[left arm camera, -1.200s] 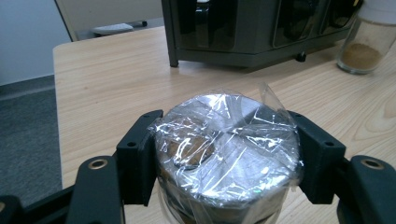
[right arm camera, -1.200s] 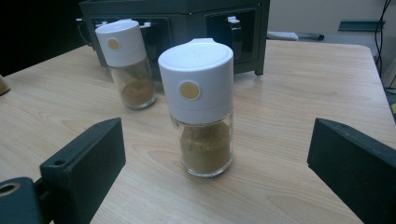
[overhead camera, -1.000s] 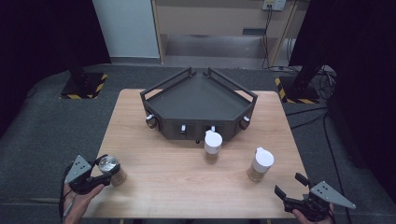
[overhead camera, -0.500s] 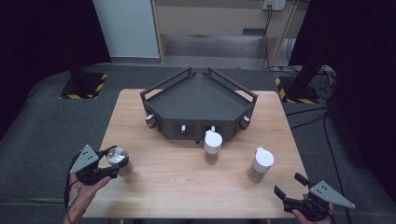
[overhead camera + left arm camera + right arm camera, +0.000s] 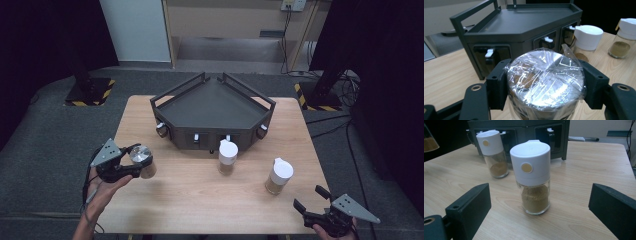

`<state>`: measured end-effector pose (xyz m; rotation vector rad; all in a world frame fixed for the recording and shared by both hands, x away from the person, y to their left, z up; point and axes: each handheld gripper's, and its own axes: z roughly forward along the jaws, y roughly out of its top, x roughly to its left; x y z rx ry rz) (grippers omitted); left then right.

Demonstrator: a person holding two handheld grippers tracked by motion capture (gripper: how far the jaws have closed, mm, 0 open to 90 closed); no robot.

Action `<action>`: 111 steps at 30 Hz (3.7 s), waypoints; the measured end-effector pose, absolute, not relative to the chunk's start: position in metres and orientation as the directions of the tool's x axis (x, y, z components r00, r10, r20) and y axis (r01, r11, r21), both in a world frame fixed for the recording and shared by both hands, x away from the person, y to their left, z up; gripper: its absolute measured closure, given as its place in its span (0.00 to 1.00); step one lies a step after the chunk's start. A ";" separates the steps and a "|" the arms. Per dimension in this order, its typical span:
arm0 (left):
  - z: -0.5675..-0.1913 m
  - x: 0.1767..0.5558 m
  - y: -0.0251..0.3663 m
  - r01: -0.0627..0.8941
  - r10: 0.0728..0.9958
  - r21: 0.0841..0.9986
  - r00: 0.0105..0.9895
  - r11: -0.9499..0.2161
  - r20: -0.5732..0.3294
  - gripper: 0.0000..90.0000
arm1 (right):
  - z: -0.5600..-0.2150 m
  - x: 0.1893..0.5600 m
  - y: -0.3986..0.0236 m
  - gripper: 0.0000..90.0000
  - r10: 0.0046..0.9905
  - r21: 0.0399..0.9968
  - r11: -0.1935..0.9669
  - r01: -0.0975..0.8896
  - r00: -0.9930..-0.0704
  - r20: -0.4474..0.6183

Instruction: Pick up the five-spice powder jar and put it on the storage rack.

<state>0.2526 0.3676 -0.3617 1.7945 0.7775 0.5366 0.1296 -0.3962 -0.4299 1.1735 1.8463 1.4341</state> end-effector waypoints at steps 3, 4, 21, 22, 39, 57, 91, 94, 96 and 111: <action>-0.353 0.261 0.361 0.246 0.718 0.942 0.696 -0.229 -0.008 0.37 | -0.430 0.130 -0.396 0.05 0.865 0.946 0.064 0.316 -0.490 0.106; -0.351 0.265 0.359 0.246 0.714 0.942 0.700 -0.227 -0.011 0.37 | -0.430 0.130 -0.396 0.05 0.865 0.946 0.064 0.316 -0.490 0.106; -0.297 0.327 0.312 0.247 0.700 0.938 0.714 -0.242 -0.008 0.37 | -0.431 0.131 -0.398 0.05 0.861 0.946 0.058 0.319 -0.496 0.114; -0.294 0.330 0.309 0.247 0.700 0.937 0.714 -0.246 -0.004 0.37 | -0.431 0.131 -0.399 0.05 0.860 0.946 0.058 0.318 -0.496 0.114; -0.267 0.373 0.268 0.248 0.741 0.939 0.671 -0.240 0.012 0.37 | -0.432 0.132 -0.401 0.03 0.858 0.944 0.043 0.327 -0.496 0.133; -0.287 0.414 0.241 0.279 0.844 0.943 0.537 -0.179 0.001 0.37 | -0.434 0.133 -0.404 0.01 0.856 0.942 0.021 0.336 -0.493 0.157; -0.318 0.428 0.229 0.316 0.882 0.934 0.471 -0.163 -0.006 0.36 | -0.435 0.133 -0.404 0.01 0.853 0.944 0.020 0.331 -0.498 0.156; -0.320 0.428 0.228 0.309 0.881 0.937 0.472 -0.163 -0.003 0.36 | -0.435 0.133 -0.404 0.01 0.851 0.943 0.021 0.331 -0.500 0.156; -0.320 0.428 0.228 0.309 0.881 0.937 0.473 -0.164 -0.002 0.36 | -0.435 0.133 -0.404 0.01 0.853 0.944 0.019 0.329 -0.498 0.157; -0.309 0.423 0.237 0.302 0.875 0.948 0.481 -0.102 -0.060 0.12 | -0.435 0.131 -0.399 0.01 0.864 0.948 0.027 0.318 -0.484 0.138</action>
